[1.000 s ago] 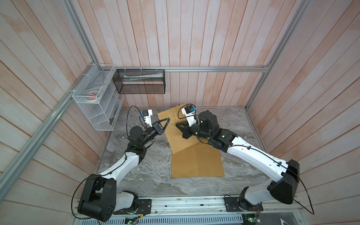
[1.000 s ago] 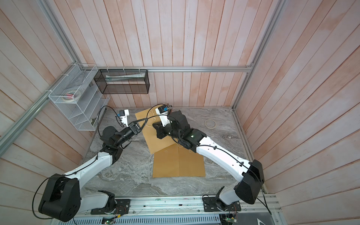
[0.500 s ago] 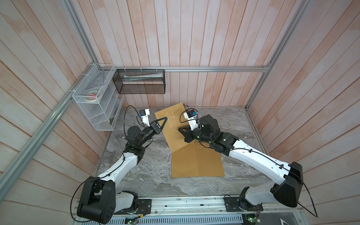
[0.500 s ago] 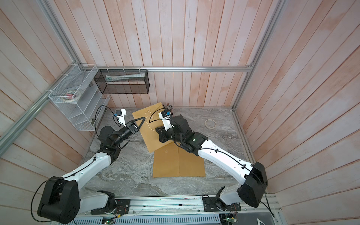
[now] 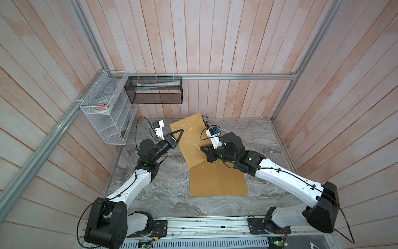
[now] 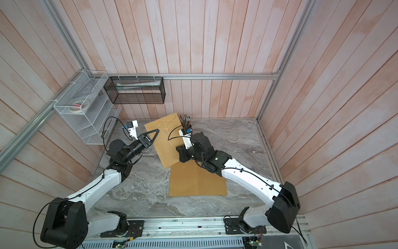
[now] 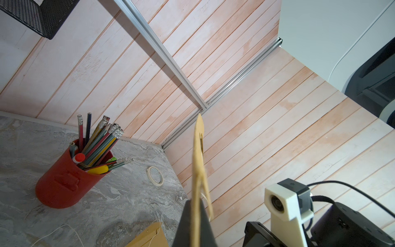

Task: Open the file bag

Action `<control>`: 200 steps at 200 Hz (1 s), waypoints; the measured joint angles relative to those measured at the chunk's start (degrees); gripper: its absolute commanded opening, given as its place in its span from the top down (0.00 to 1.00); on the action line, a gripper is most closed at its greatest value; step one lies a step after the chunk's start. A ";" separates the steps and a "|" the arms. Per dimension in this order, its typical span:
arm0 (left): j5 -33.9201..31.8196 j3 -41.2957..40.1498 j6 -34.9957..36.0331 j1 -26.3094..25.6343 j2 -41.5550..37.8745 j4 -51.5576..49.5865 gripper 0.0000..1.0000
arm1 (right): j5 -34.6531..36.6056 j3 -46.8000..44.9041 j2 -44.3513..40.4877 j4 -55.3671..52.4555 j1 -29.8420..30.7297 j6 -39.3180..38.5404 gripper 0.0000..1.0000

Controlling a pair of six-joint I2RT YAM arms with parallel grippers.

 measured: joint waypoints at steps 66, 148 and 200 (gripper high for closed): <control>-0.42 0.00 0.28 0.42 -0.59 -0.42 1.00 | 1.09 -1.25 -1.64 -0.61 -1.27 0.68 1.00; -1.05 0.00 0.74 0.98 -1.95 -0.96 1.00 | 1.51 -1.86 -2.89 -0.81 -1.90 0.87 1.00; -1.95 -0.02 0.85 1.03 -2.73 -1.22 1.00 | -1.27 -3.13 -2.73 1.42 -1.90 2.38 1.00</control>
